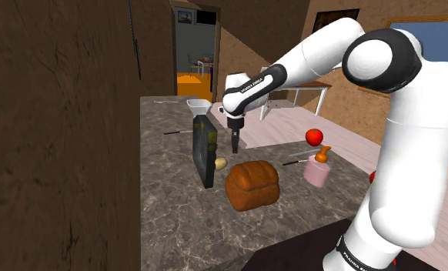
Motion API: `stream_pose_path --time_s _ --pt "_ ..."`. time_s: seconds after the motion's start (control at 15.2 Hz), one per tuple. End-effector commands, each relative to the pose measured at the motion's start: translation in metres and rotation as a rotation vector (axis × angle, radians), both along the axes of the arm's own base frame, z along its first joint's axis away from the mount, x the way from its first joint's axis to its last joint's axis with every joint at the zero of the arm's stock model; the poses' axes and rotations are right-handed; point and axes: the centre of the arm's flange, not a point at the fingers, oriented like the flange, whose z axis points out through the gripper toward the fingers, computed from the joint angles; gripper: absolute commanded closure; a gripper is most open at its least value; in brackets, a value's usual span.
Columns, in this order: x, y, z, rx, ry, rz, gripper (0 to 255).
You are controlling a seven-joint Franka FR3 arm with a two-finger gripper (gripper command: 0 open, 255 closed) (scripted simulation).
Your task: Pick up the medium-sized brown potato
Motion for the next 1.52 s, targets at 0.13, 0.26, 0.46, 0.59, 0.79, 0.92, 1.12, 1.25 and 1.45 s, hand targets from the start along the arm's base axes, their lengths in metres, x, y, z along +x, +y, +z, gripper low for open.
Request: stream_pose_path --time_s 0.13,0.26,0.46,0.59,0.79,0.92,1.12,1.25,1.45 --pt "0.038 0.005 -0.039 0.015 0.018 0.097 0" --pt "0.057 0.009 -0.058 0.022 0.026 0.145 0" --pt "0.084 0.017 -0.087 0.033 0.040 0.216 0" --pt "0.101 0.023 -0.104 0.039 0.048 0.259 0" --pt "0.101 0.023 -0.120 0.039 0.048 0.259 0" --pt "0.101 0.023 -0.130 0.039 0.048 0.259 0" --pt "0.101 0.023 -0.144 0.039 0.048 0.259 0" --pt "0.101 0.023 -0.144 0.039 0.048 0.259 255" --pt "0.102 0.023 -0.144 0.039 0.048 0.259 255"
